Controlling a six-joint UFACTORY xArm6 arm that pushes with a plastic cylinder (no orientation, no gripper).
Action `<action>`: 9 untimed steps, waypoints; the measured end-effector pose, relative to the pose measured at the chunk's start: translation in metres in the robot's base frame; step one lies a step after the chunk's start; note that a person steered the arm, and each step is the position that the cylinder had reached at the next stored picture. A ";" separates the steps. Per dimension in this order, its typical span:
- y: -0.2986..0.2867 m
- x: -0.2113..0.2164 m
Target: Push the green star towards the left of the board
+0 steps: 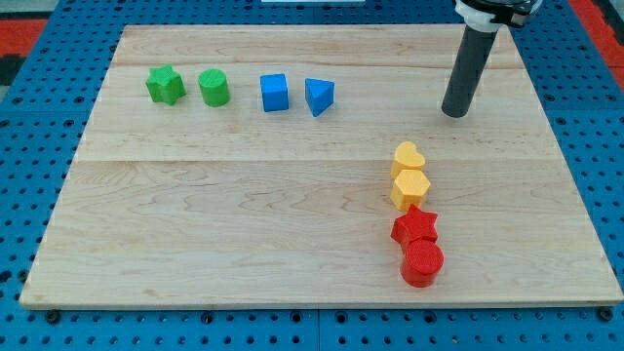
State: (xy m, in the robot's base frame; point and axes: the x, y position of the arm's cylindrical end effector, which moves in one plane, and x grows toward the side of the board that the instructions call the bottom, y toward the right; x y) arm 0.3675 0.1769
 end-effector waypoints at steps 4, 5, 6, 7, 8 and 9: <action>-0.064 0.056; -0.172 0.050; -0.265 0.030; -0.343 -0.003; -0.345 -0.023; -0.339 -0.066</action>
State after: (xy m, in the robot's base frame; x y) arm 0.3015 -0.1616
